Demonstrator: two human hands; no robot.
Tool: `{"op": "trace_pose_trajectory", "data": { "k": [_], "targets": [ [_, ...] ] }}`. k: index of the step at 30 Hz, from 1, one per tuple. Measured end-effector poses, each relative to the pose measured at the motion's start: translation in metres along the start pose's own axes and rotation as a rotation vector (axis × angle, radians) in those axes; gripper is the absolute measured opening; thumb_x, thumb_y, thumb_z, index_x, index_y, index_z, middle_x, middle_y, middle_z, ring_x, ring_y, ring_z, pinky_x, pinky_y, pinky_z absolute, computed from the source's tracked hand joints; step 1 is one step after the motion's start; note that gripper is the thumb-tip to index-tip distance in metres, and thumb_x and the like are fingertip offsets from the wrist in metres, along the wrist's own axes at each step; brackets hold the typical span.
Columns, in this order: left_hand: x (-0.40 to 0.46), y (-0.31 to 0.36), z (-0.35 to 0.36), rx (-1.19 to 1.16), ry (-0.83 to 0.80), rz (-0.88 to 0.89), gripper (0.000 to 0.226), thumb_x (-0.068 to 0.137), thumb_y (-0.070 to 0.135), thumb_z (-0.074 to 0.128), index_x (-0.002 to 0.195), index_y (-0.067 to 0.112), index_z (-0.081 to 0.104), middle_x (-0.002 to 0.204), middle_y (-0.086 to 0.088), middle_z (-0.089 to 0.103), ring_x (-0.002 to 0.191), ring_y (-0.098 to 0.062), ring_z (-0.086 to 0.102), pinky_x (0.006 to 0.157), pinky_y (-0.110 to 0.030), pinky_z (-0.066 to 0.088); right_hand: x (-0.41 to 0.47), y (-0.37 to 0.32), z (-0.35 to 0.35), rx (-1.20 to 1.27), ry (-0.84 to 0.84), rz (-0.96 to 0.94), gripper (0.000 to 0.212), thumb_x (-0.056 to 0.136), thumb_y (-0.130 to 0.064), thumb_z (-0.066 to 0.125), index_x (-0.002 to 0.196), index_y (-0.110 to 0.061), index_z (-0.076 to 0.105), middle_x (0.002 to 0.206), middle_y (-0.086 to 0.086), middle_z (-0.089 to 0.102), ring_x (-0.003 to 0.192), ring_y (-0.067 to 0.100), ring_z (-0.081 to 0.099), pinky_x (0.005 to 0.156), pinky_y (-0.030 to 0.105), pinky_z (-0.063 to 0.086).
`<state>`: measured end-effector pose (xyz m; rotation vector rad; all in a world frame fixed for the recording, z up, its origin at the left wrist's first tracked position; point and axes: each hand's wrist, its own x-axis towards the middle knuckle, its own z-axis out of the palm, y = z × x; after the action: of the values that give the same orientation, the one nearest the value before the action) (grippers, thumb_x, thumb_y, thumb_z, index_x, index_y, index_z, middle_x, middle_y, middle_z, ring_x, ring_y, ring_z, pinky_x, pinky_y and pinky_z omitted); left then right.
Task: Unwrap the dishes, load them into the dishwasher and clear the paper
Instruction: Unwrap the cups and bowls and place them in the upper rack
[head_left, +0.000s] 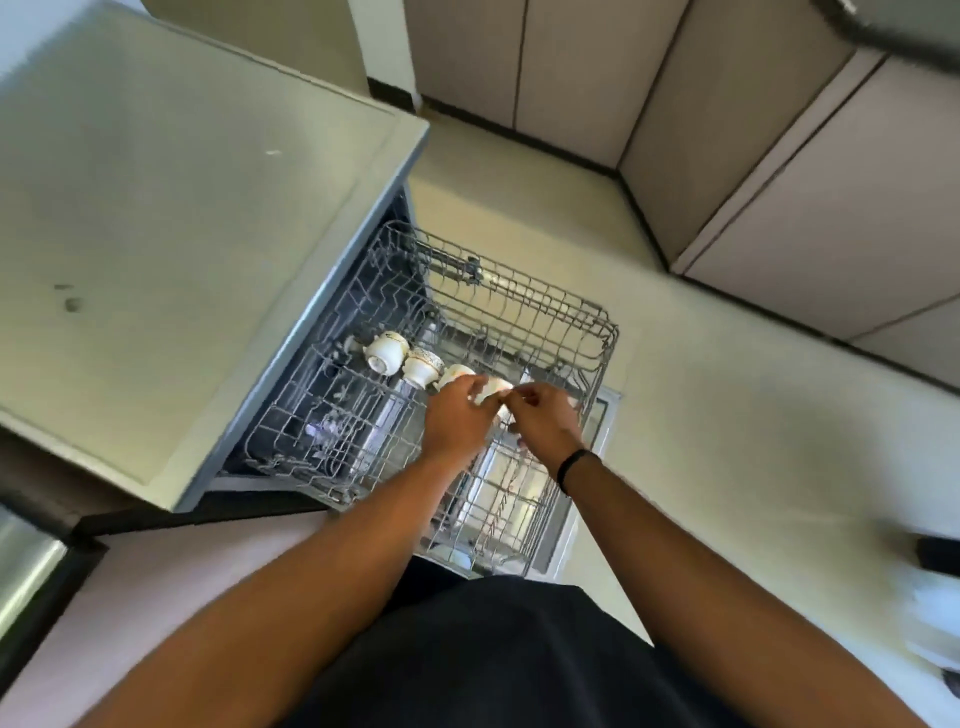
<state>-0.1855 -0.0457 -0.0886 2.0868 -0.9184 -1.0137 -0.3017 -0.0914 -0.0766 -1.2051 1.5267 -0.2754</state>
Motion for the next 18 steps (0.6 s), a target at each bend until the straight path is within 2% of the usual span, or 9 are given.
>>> {"op": "trace_pose_trajectory", "data": {
  "k": [3,6,9,11,14,15,18],
  "targets": [
    [-0.012,-0.002,-0.019,-0.065,0.079,-0.039,0.03,0.094,0.025,0.067,0.123,0.017,0.067,0.119,0.002,0.069,0.102,-0.012,0.065,0.082,-0.024,0.049,-0.012,-0.019,0.011,0.018,-0.102,-0.075,0.011,0.09,-0.03,0.063,0.093,-0.021,0.068,0.088,0.003,0.075,0.078,0.024,0.072,0.063,0.035,0.058],
    [-0.03,-0.006,-0.052,-0.122,0.187,-0.043,0.03,0.094,0.024,0.069,0.122,0.015,0.067,0.117,0.002,0.069,0.094,-0.008,0.064,0.08,-0.021,0.049,-0.022,-0.042,0.029,-0.01,-0.186,-0.16,0.017,0.086,-0.033,0.062,0.091,-0.019,0.069,0.087,0.004,0.075,0.076,0.026,0.071,0.067,0.042,0.059],
    [-0.046,-0.014,-0.092,-0.176,0.328,-0.047,0.035,0.091,0.027,0.073,0.122,0.013,0.068,0.113,0.003,0.068,0.094,-0.009,0.067,0.084,-0.024,0.052,-0.035,-0.066,0.054,-0.019,-0.266,-0.246,0.017,0.084,-0.034,0.063,0.088,-0.018,0.069,0.083,0.01,0.075,0.071,0.032,0.07,0.069,0.049,0.058],
    [-0.06,-0.022,-0.122,-0.211,0.418,-0.078,0.036,0.091,0.028,0.074,0.122,0.011,0.067,0.11,0.005,0.065,0.092,-0.01,0.065,0.087,-0.028,0.053,-0.049,-0.085,0.076,-0.044,-0.327,-0.31,0.017,0.082,-0.036,0.064,0.084,-0.02,0.068,0.084,0.011,0.074,0.07,0.029,0.07,0.07,0.047,0.057],
    [-0.077,-0.04,-0.162,-0.218,0.545,-0.116,0.026,0.093,0.026,0.071,0.113,0.009,0.069,0.109,-0.005,0.071,0.093,-0.021,0.068,0.084,-0.037,0.056,-0.068,-0.106,0.115,-0.108,-0.404,-0.399,0.016,0.095,-0.031,0.065,0.083,-0.021,0.067,0.086,0.016,0.073,0.079,0.036,0.071,0.073,0.05,0.061],
    [-0.083,-0.048,-0.177,-0.23,0.59,-0.135,0.023,0.094,0.024,0.069,0.113,0.01,0.069,0.108,-0.007,0.072,0.091,-0.022,0.069,0.08,-0.035,0.056,-0.076,-0.112,0.13,-0.127,-0.44,-0.421,0.016,0.097,-0.031,0.064,0.085,-0.02,0.068,0.086,0.015,0.073,0.081,0.035,0.071,0.074,0.051,0.061],
    [-0.102,-0.067,-0.211,-0.329,0.71,-0.178,0.029,0.094,0.023,0.071,0.121,0.014,0.068,0.112,-0.002,0.07,0.084,-0.013,0.067,0.062,-0.008,0.05,-0.098,-0.128,0.173,-0.168,-0.526,-0.489,0.017,0.096,-0.031,0.066,0.095,-0.015,0.071,0.091,0.013,0.075,0.083,0.031,0.072,0.077,0.051,0.061]
  ]
}}
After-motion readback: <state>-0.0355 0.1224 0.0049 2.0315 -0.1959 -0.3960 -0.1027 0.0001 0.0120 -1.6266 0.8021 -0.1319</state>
